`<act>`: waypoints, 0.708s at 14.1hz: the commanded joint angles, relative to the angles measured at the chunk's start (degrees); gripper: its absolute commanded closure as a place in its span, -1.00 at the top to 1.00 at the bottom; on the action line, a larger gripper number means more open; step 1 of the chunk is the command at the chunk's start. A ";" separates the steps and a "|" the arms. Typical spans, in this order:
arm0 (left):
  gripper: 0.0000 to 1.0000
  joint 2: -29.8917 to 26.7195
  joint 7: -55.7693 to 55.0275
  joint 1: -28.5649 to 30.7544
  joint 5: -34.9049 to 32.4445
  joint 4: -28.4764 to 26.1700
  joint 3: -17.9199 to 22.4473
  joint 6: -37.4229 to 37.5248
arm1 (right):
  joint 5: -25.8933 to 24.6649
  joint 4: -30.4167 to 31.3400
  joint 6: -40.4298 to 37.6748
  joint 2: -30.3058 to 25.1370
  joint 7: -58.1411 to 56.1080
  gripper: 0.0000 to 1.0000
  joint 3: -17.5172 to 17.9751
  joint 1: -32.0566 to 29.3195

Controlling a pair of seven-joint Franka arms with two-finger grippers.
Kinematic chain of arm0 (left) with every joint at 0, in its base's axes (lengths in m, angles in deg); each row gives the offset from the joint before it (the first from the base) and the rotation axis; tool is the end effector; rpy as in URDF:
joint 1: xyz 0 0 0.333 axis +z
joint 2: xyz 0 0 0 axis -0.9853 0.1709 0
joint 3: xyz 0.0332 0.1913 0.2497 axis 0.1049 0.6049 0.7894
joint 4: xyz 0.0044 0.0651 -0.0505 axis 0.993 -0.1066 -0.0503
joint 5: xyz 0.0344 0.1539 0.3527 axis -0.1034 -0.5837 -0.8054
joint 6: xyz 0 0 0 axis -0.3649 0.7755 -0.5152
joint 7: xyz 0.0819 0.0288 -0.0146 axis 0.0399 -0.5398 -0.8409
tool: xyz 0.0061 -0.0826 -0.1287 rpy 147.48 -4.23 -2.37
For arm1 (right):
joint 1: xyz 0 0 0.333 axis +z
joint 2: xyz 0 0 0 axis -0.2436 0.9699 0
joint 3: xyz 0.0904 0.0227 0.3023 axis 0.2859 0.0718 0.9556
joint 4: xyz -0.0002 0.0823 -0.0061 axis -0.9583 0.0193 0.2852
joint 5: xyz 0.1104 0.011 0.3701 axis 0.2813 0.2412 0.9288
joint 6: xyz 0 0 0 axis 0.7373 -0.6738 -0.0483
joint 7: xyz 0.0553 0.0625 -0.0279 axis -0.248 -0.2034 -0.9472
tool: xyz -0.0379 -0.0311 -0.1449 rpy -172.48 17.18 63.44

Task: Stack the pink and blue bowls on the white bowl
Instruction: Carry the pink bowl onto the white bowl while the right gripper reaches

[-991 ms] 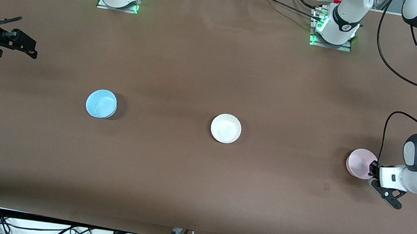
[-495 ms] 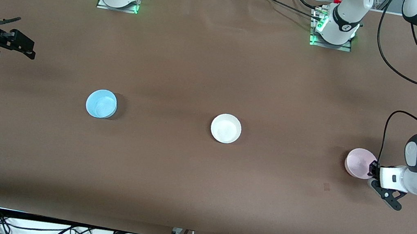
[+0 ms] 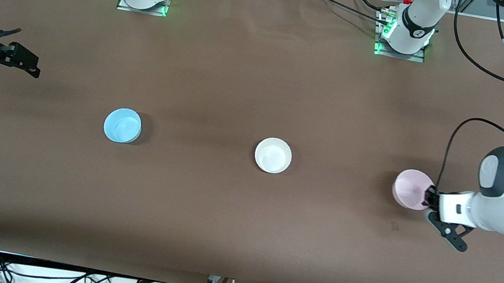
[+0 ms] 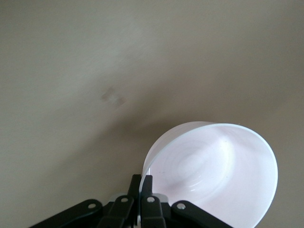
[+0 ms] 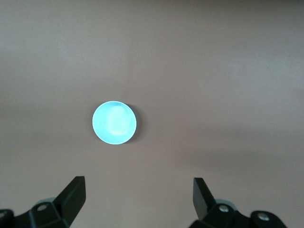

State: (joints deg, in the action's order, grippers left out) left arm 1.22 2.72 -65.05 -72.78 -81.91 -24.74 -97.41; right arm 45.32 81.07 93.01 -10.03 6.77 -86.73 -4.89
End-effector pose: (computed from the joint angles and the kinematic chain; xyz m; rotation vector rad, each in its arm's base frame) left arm 0.6861 -0.0073 0.2632 2.8688 -0.8550 -0.2486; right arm 0.5887 -0.0105 0.5112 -3.1168 -0.1399 0.0465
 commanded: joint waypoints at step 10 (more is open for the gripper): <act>-1.00 4.76 -63.82 -21.07 0.53 1.81 -7.20 -5.71 | 0.24 14.53 19.19 5.19 -5.49 0.99 0.17 -0.42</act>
State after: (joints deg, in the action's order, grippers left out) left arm 3.43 -55.09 -83.33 -72.43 -82.32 -32.75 -100.81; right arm 45.57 88.71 104.94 -3.58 4.11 -86.72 -4.98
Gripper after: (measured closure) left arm 0.969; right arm 0.000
